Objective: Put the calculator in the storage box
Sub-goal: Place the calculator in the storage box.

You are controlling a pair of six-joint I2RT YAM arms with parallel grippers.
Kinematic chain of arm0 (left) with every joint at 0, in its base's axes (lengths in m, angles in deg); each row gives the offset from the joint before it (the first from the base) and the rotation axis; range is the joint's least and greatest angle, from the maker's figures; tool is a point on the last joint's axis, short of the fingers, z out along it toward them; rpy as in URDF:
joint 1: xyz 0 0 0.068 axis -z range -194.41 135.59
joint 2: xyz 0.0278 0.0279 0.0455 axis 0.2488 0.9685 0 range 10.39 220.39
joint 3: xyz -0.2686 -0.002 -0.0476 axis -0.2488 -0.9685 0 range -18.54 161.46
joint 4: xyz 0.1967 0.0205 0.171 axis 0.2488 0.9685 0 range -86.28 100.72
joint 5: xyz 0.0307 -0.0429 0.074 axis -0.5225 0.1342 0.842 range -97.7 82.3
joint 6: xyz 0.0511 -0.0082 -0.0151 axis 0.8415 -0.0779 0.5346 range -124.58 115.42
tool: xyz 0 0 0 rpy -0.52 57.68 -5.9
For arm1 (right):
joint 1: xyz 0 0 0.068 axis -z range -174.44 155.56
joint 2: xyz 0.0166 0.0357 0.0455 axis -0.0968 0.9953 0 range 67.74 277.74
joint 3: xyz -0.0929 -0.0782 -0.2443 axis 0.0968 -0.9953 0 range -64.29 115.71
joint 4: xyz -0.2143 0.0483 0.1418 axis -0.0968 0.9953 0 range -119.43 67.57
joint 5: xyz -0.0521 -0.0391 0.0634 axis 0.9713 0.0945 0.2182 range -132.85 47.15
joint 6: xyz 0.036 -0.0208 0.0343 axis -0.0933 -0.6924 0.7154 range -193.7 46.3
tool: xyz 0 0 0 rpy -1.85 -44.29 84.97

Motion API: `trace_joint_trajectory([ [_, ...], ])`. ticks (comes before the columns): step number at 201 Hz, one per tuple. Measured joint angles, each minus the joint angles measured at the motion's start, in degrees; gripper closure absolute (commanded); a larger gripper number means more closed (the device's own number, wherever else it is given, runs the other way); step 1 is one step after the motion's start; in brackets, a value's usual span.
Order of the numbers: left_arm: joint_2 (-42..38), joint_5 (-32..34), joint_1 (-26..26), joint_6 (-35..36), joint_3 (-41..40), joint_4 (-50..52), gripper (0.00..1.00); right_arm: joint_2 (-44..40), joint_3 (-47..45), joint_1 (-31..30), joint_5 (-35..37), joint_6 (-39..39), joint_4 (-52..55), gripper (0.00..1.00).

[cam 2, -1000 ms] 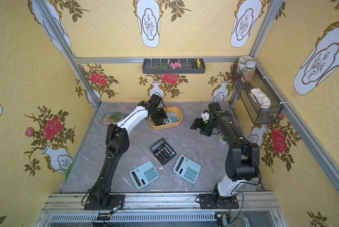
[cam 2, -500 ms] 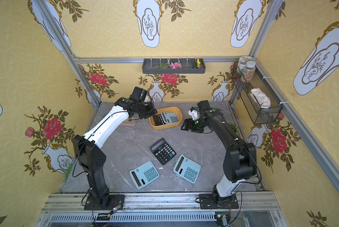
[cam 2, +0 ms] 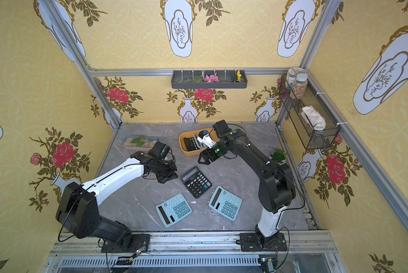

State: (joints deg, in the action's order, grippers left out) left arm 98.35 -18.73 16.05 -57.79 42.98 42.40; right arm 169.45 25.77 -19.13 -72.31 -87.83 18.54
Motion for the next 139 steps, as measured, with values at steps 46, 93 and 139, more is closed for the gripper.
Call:
trace_joint_trajectory([
  [46,6.16,-1.14,0.31,-2.75,-0.66,-5.33,1.0,-1.62,-0.5,0.48,3.76,2.62,-0.87,0.16],
  [93,9.68,-1.81,0.35,-2.93,-0.46,-5.77,1.0,-3.96,-2.36,1.55,5.4,5.14,-1.73,0.15],
  [139,10.23,-1.88,0.35,-2.71,-0.48,-4.24,1.0,-4.98,-4.17,2.19,5.73,5.79,-1.81,0.15],
])
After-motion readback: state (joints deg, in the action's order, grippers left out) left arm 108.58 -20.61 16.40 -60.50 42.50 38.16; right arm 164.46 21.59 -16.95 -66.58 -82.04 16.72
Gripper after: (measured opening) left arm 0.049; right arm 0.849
